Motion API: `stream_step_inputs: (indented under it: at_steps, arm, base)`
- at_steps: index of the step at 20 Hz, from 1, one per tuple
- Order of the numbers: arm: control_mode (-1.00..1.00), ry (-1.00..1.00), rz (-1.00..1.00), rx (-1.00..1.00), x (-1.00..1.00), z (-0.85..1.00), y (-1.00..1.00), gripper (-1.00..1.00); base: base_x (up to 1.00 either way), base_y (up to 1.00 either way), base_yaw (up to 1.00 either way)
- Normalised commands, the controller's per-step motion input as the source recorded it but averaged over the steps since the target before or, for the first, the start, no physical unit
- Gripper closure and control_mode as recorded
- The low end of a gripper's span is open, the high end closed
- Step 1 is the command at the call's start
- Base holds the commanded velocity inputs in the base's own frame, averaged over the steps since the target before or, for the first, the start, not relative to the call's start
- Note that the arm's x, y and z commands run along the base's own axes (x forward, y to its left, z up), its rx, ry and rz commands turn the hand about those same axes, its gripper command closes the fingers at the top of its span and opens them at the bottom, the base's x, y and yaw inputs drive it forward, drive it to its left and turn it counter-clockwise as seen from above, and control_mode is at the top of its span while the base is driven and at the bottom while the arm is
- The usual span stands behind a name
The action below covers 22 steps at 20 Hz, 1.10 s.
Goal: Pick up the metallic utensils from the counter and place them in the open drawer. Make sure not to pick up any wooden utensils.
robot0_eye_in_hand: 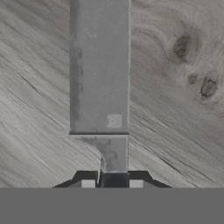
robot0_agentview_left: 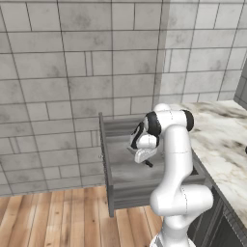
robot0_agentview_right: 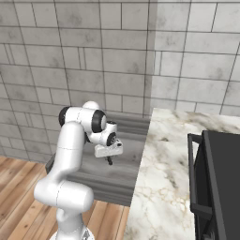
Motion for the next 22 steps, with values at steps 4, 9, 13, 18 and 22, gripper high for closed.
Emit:
stream_step_inputs:
  at_steps: [4,9,13,18,22]
  arm:
    - [-1.0,0.0,-0.03,-0.01,0.0,-0.26,0.0,1.0]
    - [-1.0,0.0,0.0,0.0,0.0,0.0,-0.03,1.0]
    - [-1.0,0.0,0.0,0.0,0.0,0.0,0.0,-1.0]
    - [-1.0,0.0,0.0,0.0,0.0,0.02,0.0,-1.0]
    - [-1.0,-0.03,0.0,0.0,-0.02,0.43,0.0,-1.0]
  base:
    - [0.0,0.0,0.0]
    - [0.0,0.0,0.0]
    - [0.0,0.0,0.0]
    - [0.0,0.0,0.0]
    - [0.0,0.0,0.0]
